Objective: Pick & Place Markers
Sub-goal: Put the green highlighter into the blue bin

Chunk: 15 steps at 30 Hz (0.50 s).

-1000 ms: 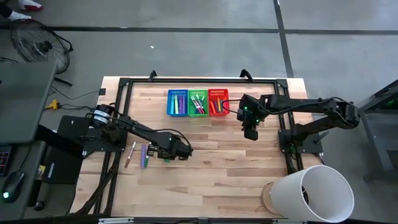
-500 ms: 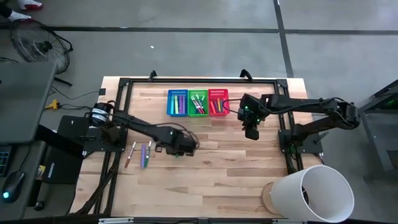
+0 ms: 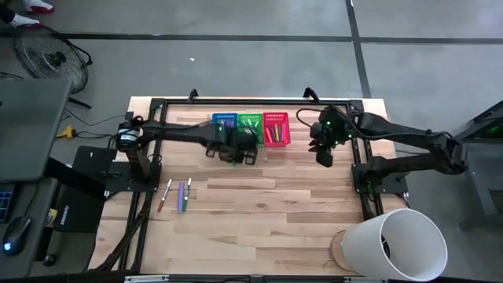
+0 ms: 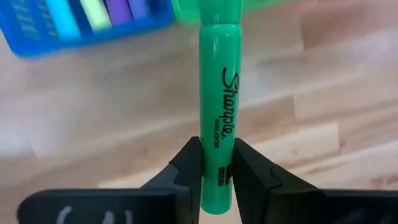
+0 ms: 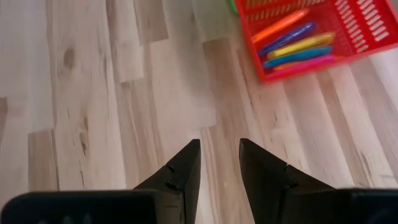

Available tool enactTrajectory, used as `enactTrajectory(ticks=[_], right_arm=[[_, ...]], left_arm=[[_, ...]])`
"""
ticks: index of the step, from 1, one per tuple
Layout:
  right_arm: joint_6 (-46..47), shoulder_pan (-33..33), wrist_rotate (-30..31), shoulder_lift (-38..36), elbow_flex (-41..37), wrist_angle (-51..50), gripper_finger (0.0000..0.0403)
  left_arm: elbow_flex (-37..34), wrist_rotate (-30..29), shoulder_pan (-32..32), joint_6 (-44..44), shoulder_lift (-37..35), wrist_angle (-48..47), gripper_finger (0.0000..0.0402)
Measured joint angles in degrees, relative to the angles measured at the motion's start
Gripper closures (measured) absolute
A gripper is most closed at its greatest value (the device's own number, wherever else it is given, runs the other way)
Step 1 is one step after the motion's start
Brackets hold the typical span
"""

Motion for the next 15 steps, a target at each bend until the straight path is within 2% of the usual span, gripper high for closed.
enactTrajectory(ticks=[15], right_arm=[[-0.5,-1.4,0.5,-0.6,0.0,-1.9,0.0304]], left_arm=[[1.2,1.4,16.5,15.3,0.0,-1.4,0.0343]])
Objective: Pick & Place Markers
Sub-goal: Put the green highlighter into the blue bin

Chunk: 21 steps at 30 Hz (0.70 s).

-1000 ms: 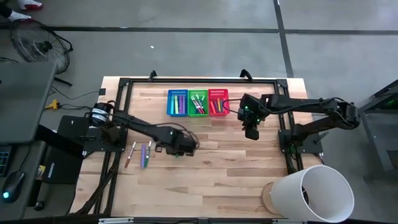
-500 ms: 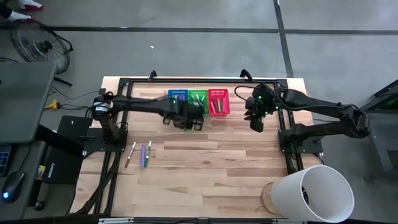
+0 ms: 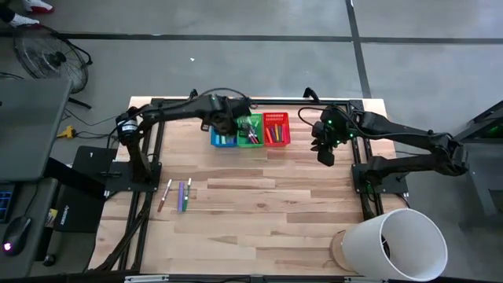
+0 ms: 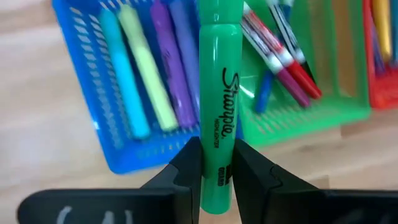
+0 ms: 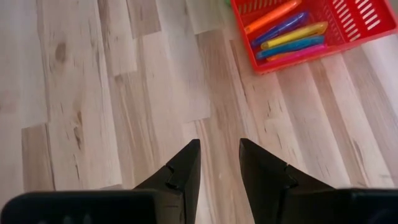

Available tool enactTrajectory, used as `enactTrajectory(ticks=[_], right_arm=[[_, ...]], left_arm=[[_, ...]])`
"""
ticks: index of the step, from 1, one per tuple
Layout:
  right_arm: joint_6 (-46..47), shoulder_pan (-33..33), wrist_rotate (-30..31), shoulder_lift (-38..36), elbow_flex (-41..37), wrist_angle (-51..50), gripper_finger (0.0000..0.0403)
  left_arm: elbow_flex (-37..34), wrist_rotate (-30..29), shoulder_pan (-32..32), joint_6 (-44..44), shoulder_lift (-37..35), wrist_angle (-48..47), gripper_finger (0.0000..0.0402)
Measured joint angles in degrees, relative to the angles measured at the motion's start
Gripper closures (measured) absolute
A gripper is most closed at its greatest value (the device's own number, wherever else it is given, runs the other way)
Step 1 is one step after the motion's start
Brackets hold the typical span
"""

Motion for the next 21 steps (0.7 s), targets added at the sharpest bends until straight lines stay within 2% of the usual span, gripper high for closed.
enactTrajectory(ticks=[10,21], right_arm=[[-0.4,0.0,0.7,0.0,0.0,1.0,0.0304],[-0.4,0.0,1.5,0.0,0.0,1.0,0.0304]], left_arm=[[0.0,3.9,5.6,4.2,4.6,-1.1,0.0343],[0.0,2.7,6.3,-0.3,8.3,-1.8,0.0343]])
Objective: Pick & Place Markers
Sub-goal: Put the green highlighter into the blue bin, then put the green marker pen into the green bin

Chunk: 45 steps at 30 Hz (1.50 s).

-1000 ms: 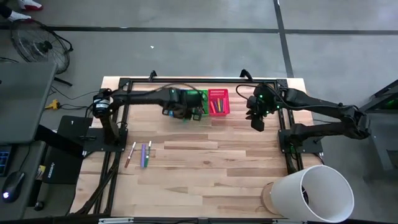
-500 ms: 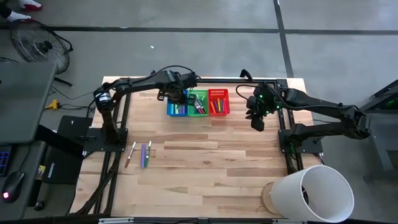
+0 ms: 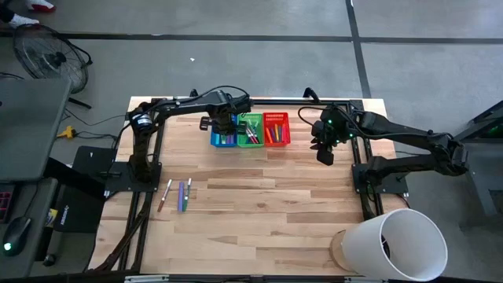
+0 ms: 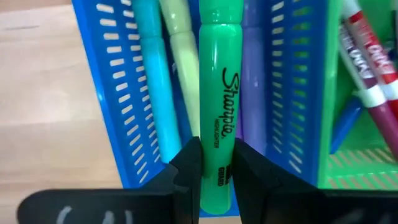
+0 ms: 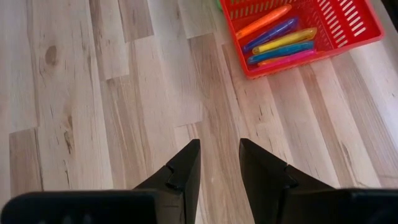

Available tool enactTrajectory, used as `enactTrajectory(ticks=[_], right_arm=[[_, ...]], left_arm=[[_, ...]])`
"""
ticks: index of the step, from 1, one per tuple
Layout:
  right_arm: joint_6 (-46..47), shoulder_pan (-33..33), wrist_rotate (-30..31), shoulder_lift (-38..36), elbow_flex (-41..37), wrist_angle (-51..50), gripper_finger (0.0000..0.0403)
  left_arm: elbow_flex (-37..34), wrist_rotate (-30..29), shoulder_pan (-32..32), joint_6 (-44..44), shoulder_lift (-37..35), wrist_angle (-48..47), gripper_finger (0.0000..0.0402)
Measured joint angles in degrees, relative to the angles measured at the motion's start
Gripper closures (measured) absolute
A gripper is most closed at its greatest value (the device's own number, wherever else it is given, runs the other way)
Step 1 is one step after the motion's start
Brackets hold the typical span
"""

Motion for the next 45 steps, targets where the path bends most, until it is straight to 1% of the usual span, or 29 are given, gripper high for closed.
enactTrajectory(ticks=[6,12,17,19,29,32,35,38,42,45], right_arm=[[0.0,0.0,0.0,0.0,0.0,0.0,0.0304],[-0.1,0.0,0.0,0.0,0.0,0.0,0.0304],[-0.2,0.0,0.0,0.0,0.0,0.0,0.0304],[-0.3,0.0,0.0,0.0,0.0,0.0,0.0304],[-0.3,0.0,0.0,0.0,0.0,-0.2,0.0304],[-0.3,0.0,0.0,0.0,0.0,-0.3,0.0304],[-0.3,0.0,0.0,0.0,0.0,-1.0,0.0304],[-0.3,0.0,1.3,0.0,0.0,-2.5,0.0304],[-0.3,0.0,1.3,0.0,0.0,-4.2,0.0304],[-0.3,0.0,1.5,0.0,0.0,-5.0,0.0304]], left_arm=[[0.0,0.5,0.0,-0.3,2.4,-1.6,0.0343],[0.0,0.4,0.0,-1.8,2.7,-1.3,0.0341],[0.0,0.4,0.0,-1.9,2.7,-1.4,0.0296],[0.0,0.4,0.0,-1.9,2.7,-1.4,0.0285],[0.1,0.4,-0.1,-1.4,2.5,-1.1,0.0277],[1.7,0.3,-0.3,0.0,1.8,-1.2,0.0276],[4.1,-1.9,-0.7,1.7,1.8,-1.4,0.0276],[7.3,-3.4,-1.2,4.1,1.8,-1.6,0.0276],[10.4,-5.4,-2.1,6.5,1.8,-4.7,0.0275],[11.3,-6.1,-3.3,7.0,1.6,-8.1,0.0275]])
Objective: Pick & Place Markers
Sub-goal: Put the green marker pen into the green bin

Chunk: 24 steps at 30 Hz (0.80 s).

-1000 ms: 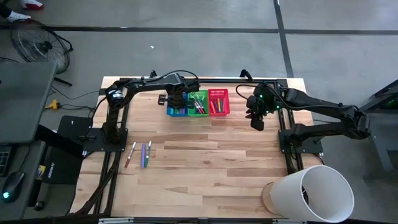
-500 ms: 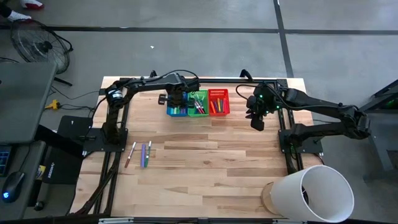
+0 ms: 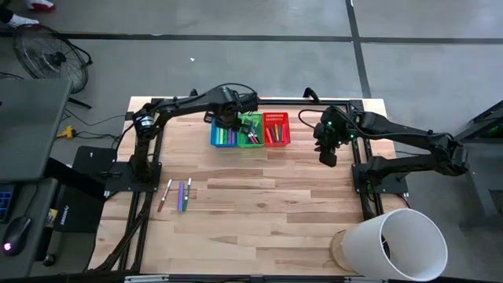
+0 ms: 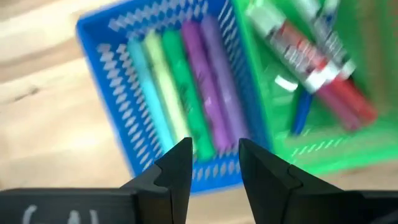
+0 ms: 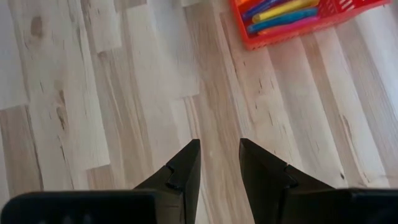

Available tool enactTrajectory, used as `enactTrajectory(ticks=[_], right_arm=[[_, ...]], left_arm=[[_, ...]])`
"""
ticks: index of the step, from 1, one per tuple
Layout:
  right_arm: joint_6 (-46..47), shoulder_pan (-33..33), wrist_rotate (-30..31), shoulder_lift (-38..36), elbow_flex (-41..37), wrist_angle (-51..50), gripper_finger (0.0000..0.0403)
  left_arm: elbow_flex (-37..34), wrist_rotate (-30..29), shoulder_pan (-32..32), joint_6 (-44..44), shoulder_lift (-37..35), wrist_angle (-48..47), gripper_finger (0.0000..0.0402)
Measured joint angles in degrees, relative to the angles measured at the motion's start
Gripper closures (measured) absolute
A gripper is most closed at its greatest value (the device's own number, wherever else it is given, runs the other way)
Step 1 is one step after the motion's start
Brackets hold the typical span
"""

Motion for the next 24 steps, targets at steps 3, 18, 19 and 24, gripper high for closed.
enactTrajectory(ticks=[3,18,19,24], right_arm=[[0.1,0.0,0.1,0.0,0.0,-0.3,0.0304],[0.7,0.0,-0.6,0.0,0.0,-0.9,0.0304],[0.7,0.0,-0.6,0.0,0.0,-1.2,0.0304],[0.6,0.0,-0.7,-0.1,0.0,-1.9,0.0304]], left_arm=[[0.0,-1.6,-1.6,-0.1,-1.9,-4.5,0.0275],[-3.4,-10.2,-15.7,-16.7,-13.2,-16.5,0.0275],[-4.4,-10.0,-16.5,-18.4,-14.0,-17.3,0.0275],[-10.0,-7.9,-20.5,-25.4,-16.7,-16.7,0.0275]])
